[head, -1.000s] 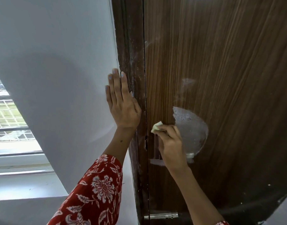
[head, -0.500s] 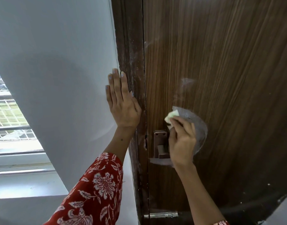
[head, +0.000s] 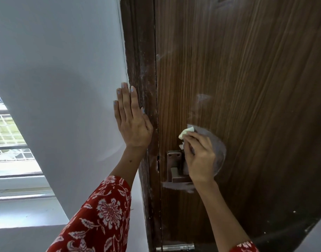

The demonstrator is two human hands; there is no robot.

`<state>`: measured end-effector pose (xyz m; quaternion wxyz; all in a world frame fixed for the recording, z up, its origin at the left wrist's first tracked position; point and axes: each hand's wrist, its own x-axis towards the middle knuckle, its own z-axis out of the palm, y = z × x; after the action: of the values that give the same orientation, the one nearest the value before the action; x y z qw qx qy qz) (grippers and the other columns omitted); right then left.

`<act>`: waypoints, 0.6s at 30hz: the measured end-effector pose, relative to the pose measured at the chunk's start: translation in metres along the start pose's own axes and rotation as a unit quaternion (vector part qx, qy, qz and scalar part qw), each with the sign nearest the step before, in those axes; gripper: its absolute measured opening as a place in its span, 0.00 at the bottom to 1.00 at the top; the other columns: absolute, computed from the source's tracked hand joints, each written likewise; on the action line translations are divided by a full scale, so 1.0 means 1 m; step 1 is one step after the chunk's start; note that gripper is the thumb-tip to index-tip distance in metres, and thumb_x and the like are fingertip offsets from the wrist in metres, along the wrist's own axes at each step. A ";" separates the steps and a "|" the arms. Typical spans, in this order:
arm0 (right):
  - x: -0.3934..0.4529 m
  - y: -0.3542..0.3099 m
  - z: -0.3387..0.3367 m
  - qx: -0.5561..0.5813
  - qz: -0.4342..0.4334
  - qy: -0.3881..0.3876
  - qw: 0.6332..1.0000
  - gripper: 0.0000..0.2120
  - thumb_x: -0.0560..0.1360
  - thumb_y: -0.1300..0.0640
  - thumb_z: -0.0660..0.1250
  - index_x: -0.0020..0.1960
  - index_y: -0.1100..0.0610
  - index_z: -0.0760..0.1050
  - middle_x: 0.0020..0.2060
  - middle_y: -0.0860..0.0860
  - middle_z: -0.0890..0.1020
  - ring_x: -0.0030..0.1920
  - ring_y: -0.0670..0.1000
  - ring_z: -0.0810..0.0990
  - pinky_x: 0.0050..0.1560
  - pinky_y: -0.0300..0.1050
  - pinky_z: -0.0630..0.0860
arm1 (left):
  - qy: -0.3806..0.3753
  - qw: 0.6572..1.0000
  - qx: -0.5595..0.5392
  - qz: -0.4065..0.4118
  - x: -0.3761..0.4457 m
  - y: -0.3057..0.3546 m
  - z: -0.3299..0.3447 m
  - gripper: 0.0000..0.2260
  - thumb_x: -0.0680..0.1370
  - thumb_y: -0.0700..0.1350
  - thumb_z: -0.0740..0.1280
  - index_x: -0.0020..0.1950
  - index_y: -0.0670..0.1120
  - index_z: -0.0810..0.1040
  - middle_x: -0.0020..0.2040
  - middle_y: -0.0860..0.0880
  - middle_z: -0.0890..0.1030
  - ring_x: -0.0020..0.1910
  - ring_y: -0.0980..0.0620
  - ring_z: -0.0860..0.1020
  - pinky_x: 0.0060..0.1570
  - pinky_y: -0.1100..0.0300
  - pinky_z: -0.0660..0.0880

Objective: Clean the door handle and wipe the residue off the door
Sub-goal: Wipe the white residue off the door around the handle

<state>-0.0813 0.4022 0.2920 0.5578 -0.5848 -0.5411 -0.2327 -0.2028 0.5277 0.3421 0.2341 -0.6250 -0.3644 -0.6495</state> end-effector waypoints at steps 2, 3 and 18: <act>0.007 0.000 -0.006 0.005 0.042 0.057 0.997 0.11 0.70 0.69 0.70 0.52 0.65 0.79 0.50 0.59 0.81 0.51 0.53 0.78 0.56 0.31 0.70 | -0.001 1.000 -0.002 -0.001 0.001 0.001 0.000 0.22 0.81 0.44 0.49 0.74 0.40 0.57 0.73 0.36 0.65 0.74 0.39 0.59 0.76 0.51 0.49; 0.011 -0.002 -0.008 0.008 0.064 0.086 0.994 0.11 0.71 0.69 0.69 0.53 0.65 0.79 0.51 0.59 0.80 0.51 0.51 0.77 0.57 0.26 0.67 | 0.001 1.000 -0.001 0.000 0.001 0.001 -0.001 0.22 0.81 0.44 0.49 0.74 0.40 0.57 0.73 0.36 0.65 0.74 0.39 0.59 0.75 0.51 0.49; 0.010 -0.013 0.001 0.021 0.006 0.019 1.000 0.10 0.71 0.69 0.69 0.53 0.65 0.79 0.51 0.59 0.80 0.52 0.54 0.78 0.55 0.38 0.74 | 0.000 1.000 0.008 0.005 0.000 0.000 0.000 0.22 0.81 0.44 0.51 0.75 0.41 0.57 0.74 0.36 0.65 0.74 0.39 0.60 0.75 0.50 0.50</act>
<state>-0.0897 0.4041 0.3060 0.5817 -0.5713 -0.5317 -0.2295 -0.2032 0.5278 0.3422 0.2424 -0.6244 -0.3669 -0.6456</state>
